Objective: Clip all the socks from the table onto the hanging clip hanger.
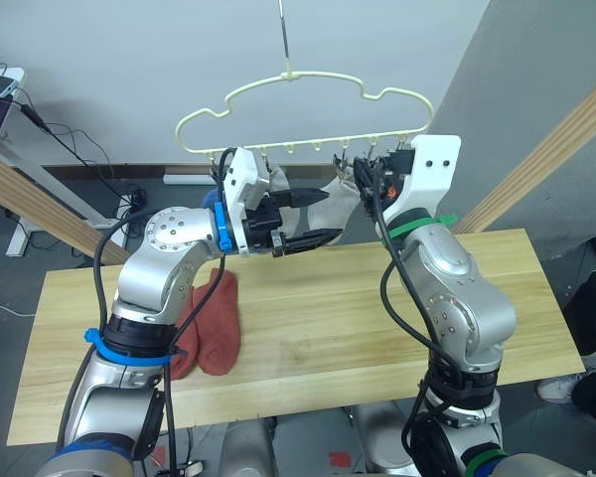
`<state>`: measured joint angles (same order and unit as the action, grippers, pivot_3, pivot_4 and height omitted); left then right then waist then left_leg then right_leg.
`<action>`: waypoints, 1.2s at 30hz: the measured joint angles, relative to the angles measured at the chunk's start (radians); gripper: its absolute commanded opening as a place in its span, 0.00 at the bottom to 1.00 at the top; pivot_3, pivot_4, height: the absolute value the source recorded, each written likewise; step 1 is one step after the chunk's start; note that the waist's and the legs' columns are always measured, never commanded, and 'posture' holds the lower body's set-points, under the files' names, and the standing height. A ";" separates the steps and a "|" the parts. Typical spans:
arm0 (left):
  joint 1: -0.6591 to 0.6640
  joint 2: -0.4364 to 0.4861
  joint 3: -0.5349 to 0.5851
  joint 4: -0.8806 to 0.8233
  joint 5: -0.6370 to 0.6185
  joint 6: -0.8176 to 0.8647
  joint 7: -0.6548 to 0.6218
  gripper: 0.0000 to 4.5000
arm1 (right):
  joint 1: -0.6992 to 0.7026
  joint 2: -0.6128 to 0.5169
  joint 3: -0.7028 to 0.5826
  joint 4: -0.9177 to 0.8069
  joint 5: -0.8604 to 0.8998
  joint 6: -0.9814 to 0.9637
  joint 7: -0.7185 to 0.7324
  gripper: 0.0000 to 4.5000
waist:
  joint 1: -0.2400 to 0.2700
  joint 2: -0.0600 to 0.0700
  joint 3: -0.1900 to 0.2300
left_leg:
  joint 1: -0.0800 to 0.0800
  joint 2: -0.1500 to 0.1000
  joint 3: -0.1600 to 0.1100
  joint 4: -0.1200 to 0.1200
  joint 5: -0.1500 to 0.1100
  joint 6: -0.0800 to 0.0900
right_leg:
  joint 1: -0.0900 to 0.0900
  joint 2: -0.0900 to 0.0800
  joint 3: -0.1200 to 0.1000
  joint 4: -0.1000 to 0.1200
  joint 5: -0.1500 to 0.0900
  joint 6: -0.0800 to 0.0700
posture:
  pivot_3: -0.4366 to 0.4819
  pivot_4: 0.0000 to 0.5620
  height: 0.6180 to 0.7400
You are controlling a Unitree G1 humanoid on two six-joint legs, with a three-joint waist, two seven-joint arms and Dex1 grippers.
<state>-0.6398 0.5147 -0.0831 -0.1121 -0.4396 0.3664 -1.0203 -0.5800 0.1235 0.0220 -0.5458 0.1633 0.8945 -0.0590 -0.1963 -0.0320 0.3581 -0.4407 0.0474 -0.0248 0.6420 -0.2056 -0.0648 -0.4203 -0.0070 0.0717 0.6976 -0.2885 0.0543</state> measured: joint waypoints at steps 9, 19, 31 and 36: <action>0.017 0.002 0.000 0.000 0.003 -0.002 -0.003 0.72 | 0.000 -0.022 0.003 0.000 0.008 -0.013 0.023 0.03 | 0.000 0.000 0.000 | 0.000 0.000 0.000 0.000 0.000 0.000 | 0.000 0.000 0.000 0.000 0.000 0.000 | 0.13 0.55 0.93; 0.231 0.031 0.025 -0.061 0.065 -0.046 0.092 0.72 | 0.000 -0.059 0.010 0.004 0.015 -0.036 0.057 0.03 | -0.002 0.000 -0.001 | 0.000 0.000 0.000 0.000 0.000 0.000 | 0.000 -0.001 0.000 0.000 0.000 0.000 | 0.13 0.54 0.93; 0.603 -0.142 0.203 -0.099 0.256 0.004 0.625 1.00 | 0.002 -0.086 0.010 0.013 0.017 -0.045 0.082 0.03 | 0.004 0.000 -0.002 | 0.000 0.000 -0.001 0.001 0.000 0.000 | 0.000 -0.002 -0.001 0.001 0.000 0.000 | 0.17 0.57 0.93; 0.562 -0.162 0.206 0.007 0.268 0.002 0.672 1.00 | 0.001 -0.092 0.011 0.023 0.018 -0.045 0.098 0.03 | 0.004 -0.001 -0.002 | 0.000 -0.001 -0.001 0.002 0.000 0.001 | 0.000 -0.001 -0.001 0.001 0.001 -0.001 | 0.17 0.58 0.93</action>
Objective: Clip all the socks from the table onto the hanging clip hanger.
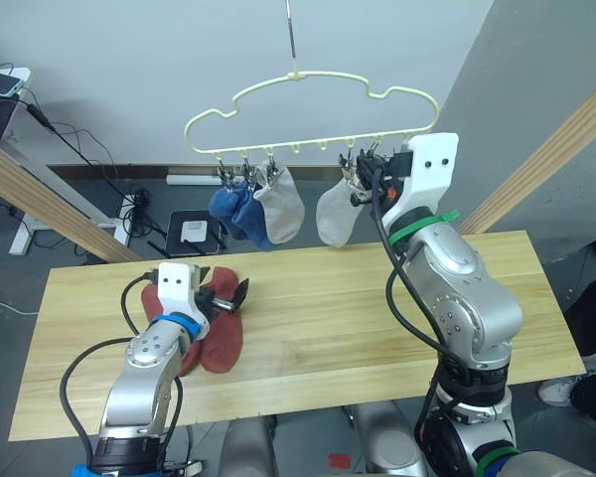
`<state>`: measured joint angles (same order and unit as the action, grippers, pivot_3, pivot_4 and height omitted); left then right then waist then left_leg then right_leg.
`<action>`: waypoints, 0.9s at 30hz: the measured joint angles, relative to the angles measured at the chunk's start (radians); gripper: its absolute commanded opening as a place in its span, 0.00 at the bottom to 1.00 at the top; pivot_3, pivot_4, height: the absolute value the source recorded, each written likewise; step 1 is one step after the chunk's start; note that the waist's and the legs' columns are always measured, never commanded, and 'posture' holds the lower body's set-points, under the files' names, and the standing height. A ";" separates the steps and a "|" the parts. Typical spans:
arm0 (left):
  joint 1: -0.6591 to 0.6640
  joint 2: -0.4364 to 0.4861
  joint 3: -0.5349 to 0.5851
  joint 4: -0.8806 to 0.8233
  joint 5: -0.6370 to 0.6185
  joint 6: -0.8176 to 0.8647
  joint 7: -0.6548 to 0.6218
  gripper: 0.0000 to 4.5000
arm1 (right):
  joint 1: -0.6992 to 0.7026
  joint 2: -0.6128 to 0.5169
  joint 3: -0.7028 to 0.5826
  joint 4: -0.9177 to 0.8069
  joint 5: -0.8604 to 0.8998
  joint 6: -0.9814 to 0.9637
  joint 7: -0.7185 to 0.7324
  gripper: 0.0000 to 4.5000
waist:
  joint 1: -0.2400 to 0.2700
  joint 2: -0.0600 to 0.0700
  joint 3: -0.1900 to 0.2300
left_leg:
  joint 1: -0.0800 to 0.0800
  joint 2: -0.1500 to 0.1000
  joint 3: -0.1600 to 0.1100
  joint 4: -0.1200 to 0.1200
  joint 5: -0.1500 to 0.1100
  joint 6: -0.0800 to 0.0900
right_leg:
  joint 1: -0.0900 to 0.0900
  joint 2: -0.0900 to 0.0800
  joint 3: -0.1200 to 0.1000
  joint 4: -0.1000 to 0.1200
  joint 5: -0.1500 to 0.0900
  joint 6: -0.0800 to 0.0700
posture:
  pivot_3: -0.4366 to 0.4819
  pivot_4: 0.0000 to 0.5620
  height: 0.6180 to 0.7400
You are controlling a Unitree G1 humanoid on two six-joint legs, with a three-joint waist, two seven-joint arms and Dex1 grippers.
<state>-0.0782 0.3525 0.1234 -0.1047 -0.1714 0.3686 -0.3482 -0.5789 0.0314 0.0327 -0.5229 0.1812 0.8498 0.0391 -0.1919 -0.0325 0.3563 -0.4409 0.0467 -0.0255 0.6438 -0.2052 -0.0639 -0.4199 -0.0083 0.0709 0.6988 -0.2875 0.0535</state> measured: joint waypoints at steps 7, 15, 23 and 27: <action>-0.102 -0.041 -0.001 0.150 0.003 0.043 0.059 1.00 | -0.003 -0.003 0.002 0.020 0.000 0.000 0.004 0.03 | -0.006 -0.002 -0.001 | 0.000 0.001 0.001 -0.001 0.000 0.000 | 0.000 0.000 0.000 0.000 0.000 0.000 | 0.16 0.59 0.93; -0.072 -0.065 0.001 0.109 0.003 0.109 0.123 1.00 | -0.005 -0.008 0.001 0.020 0.000 0.001 0.004 0.03 | -0.004 -0.002 -0.001 | 0.000 0.000 0.000 0.000 0.000 0.000 | 0.000 0.000 0.000 0.000 0.001 0.000 | 0.16 0.59 0.93; -0.061 -0.075 0.002 0.066 0.012 0.163 0.163 1.00 | -0.005 -0.009 0.000 0.020 0.000 0.002 0.004 0.03 | -0.004 -0.002 -0.001 | 0.000 0.001 0.000 0.000 0.000 0.000 | 0.000 0.000 0.000 0.000 0.001 0.000 | 0.15 0.60 0.93; -0.062 -0.077 0.003 0.056 0.013 0.186 0.168 0.80 | -0.005 -0.010 0.000 0.020 0.000 0.002 0.004 0.03 | -0.004 -0.002 -0.001 | 0.000 0.000 0.000 0.000 0.000 0.000 | 0.000 0.000 0.000 0.000 0.001 0.000 | 0.15 0.60 0.93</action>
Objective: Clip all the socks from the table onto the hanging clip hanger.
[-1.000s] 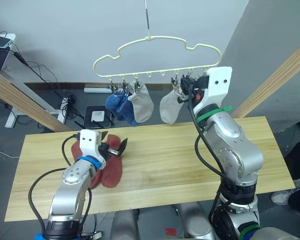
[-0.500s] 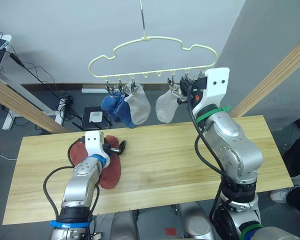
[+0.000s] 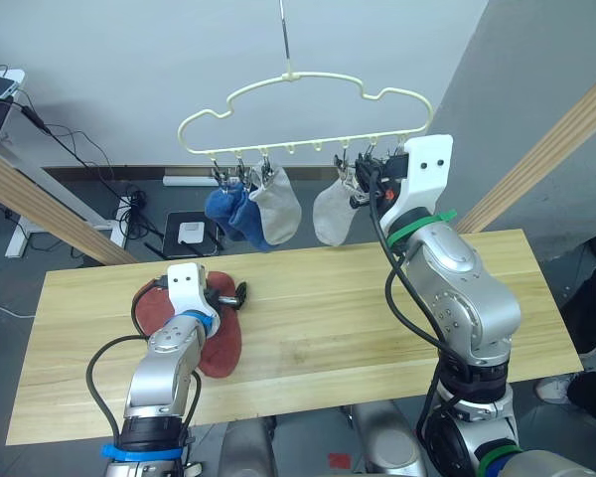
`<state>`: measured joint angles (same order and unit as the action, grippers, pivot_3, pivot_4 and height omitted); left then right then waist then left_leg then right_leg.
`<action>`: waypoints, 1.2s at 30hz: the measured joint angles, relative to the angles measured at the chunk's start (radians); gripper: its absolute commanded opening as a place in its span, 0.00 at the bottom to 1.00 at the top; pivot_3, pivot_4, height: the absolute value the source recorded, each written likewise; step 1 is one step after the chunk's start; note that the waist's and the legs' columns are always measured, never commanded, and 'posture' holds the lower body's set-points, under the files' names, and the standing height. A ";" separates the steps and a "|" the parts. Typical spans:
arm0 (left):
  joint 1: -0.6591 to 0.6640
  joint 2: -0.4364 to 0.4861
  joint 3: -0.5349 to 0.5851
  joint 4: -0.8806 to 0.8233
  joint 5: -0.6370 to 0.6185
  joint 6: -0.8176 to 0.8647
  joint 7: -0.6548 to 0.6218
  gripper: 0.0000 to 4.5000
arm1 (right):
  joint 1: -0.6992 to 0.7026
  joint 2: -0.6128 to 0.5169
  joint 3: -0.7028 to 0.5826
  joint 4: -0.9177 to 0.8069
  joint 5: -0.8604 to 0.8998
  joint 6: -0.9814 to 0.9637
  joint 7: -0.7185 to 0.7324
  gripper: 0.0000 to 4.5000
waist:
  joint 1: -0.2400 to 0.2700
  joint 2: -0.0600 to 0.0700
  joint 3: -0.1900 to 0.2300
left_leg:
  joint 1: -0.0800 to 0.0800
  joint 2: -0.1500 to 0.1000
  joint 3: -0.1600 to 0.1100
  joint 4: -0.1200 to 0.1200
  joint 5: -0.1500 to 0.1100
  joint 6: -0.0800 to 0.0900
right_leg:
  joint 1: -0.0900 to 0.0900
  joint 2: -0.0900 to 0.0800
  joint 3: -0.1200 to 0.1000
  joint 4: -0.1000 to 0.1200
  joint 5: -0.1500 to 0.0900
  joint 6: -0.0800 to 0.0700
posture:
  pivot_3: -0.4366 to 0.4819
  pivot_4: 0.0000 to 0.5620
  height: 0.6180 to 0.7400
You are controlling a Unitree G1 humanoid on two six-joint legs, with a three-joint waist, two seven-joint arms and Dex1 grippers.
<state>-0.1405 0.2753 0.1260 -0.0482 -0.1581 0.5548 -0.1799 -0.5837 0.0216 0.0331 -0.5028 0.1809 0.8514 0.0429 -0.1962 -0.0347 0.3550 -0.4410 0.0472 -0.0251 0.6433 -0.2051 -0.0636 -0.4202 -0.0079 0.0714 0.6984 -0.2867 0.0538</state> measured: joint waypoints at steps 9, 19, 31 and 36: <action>0.011 0.016 -0.003 -0.030 0.015 0.051 0.013 0.20 | 0.000 -0.022 0.017 0.000 -0.002 -0.004 0.001 0.03 | 0.000 0.000 0.000 | 0.000 0.000 0.000 0.000 0.000 0.000 | 0.000 0.000 0.000 0.000 0.000 0.000 | 0.15 0.60 0.93; -0.025 0.181 -0.144 0.053 -0.019 -0.169 -0.410 0.00 | -0.015 -0.032 0.019 0.001 -0.003 -0.018 -0.002 0.03 | 0.002 0.000 0.000 | 0.000 0.000 0.000 -0.001 0.000 0.000 | -0.001 0.000 0.000 -0.001 0.000 0.000 | 0.13 0.60 0.93; -0.358 0.143 -0.240 0.038 -0.137 -0.442 -0.818 0.00 | -0.030 -0.039 -0.015 -0.019 0.010 0.031 -0.002 0.03 | -0.005 0.000 0.000 | -0.003 0.000 0.000 -0.001 0.000 0.000 | -0.002 0.001 0.000 -0.003 0.000 0.000 | 0.10 0.60 0.93; -0.430 0.089 -0.256 0.097 -0.096 -0.556 -0.803 0.00 | -0.044 -0.025 -0.027 -0.039 0.040 0.062 -0.003 0.03 | -0.005 0.000 0.000 | -0.003 0.000 0.000 0.000 0.000 0.000 | -0.001 0.001 0.000 -0.002 0.000 0.000 | 0.11 0.61 0.93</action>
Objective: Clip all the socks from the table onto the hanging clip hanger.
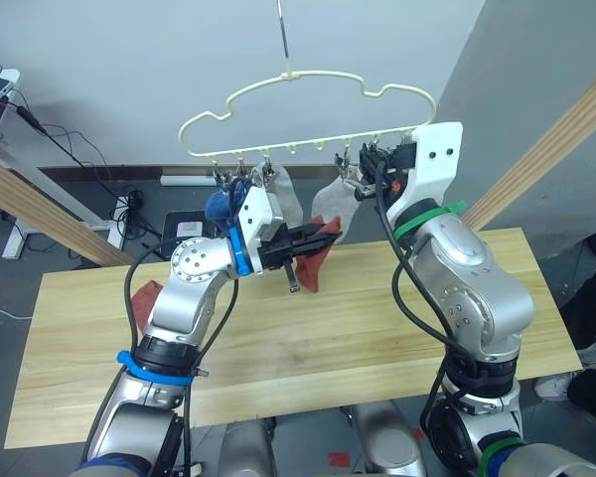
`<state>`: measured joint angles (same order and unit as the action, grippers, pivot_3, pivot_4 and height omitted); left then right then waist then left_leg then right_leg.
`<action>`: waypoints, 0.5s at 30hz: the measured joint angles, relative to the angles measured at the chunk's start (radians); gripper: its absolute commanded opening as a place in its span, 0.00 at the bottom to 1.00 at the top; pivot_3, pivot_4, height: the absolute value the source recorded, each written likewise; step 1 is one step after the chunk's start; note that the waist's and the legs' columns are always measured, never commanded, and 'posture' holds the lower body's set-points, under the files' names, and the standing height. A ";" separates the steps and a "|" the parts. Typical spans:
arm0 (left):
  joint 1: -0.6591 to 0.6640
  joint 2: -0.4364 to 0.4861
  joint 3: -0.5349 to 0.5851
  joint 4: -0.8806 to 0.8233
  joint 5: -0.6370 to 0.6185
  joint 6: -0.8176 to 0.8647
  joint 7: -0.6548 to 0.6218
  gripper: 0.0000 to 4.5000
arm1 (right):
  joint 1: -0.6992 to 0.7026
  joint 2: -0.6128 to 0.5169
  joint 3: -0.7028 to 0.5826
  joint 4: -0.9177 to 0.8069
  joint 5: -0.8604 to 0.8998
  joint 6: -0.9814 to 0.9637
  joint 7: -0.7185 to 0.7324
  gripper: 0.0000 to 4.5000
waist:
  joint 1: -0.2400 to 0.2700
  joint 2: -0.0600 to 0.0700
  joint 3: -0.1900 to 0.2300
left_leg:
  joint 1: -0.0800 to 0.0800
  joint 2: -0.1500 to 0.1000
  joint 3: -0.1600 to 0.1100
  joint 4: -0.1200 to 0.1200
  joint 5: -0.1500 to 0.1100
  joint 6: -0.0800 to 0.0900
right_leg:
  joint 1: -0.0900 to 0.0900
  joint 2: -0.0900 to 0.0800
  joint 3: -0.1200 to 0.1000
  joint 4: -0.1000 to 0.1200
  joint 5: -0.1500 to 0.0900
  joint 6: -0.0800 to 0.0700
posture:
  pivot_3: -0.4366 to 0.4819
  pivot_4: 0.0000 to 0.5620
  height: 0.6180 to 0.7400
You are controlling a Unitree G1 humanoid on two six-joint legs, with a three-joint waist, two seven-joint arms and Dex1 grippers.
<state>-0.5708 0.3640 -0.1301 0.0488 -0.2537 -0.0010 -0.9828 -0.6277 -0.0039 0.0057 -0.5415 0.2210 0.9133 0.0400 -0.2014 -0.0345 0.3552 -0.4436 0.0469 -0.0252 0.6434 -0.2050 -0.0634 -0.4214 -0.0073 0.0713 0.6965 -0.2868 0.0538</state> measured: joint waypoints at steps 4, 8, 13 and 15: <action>-0.033 -0.050 -0.015 0.098 0.069 -0.068 0.072 0.00 | -0.004 0.009 -0.008 -0.005 0.013 0.021 -0.002 0.03 | 0.001 0.000 0.000 | 0.000 0.000 0.000 0.000 0.000 0.000 | 0.000 0.000 0.000 0.000 0.000 0.000 | 0.11 0.61 0.93; -0.057 -0.125 -0.026 0.172 0.159 -0.138 0.193 0.00 | -0.011 0.020 -0.015 -0.010 0.030 0.037 -0.010 0.03 | 0.003 0.000 0.000 | -0.002 0.000 0.000 0.000 0.000 0.000 | -0.001 0.000 0.000 -0.001 0.000 0.000 | 0.10 0.61 0.93; -0.071 -0.176 -0.031 0.219 0.215 -0.162 0.298 0.00 | -0.012 0.025 -0.015 -0.015 0.037 0.052 -0.021 0.03 | 0.001 0.000 0.000 | -0.002 0.000 -0.001 0.000 0.000 0.000 | -0.001 0.000 -0.001 -0.001 0.000 0.000 | 0.09 0.60 0.93; -0.072 -0.193 -0.030 0.237 0.228 -0.160 0.340 0.00 | -0.012 0.026 -0.013 -0.018 0.038 0.058 -0.022 0.03 | 0.000 0.000 0.000 | -0.002 0.000 0.000 0.001 0.000 0.000 | -0.001 0.000 0.000 -0.001 0.000 0.000 | 0.09 0.60 0.93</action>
<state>-0.6429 0.1710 -0.1596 0.2859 -0.0261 -0.1607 -0.6431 -0.6393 0.0225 -0.0077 -0.5594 0.2590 0.9718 0.0182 -0.2010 -0.0345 0.3552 -0.4455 0.0468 -0.0256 0.6439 -0.2050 -0.0633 -0.4221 -0.0073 0.0708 0.6960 -0.2868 0.0538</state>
